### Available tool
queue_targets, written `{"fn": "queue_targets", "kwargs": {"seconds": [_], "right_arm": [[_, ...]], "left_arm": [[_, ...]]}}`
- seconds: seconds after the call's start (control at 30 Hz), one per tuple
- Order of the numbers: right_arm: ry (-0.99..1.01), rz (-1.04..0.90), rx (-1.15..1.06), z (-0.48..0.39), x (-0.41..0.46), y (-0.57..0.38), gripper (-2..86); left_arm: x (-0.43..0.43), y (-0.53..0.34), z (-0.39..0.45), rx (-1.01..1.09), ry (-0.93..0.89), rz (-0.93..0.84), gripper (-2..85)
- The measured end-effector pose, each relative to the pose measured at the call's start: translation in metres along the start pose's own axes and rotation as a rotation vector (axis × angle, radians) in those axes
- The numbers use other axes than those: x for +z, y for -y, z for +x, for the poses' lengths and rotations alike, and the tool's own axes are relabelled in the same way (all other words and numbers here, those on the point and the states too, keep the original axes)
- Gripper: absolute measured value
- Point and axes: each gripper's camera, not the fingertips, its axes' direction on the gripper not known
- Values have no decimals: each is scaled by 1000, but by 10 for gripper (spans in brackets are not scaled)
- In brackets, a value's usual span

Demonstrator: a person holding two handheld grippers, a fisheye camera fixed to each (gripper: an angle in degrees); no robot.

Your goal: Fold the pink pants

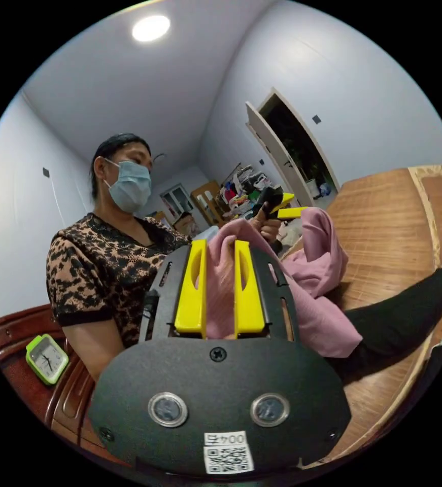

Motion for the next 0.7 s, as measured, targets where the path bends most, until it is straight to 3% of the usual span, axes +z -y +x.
{"fn": "queue_targets", "kwargs": {"seconds": [0.13,0.3,0.47,0.6,0.7], "right_arm": [[104,79,82,44,40,-4,85],[150,-47,149,78,117,19,98],[-125,-165,199,101,173,56,141],[-399,-414,101,130,251,105,166],[-445,-593,31,158,322,134,175]], "left_arm": [[-1,-44,-36,-81,77,8,183],[-10,-64,-75,-138,250,24,196],[4,-86,-98,-191,189,-4,204],[39,-106,-108,-225,156,-72,221],[53,-119,-123,-283,145,-75,228]]}}
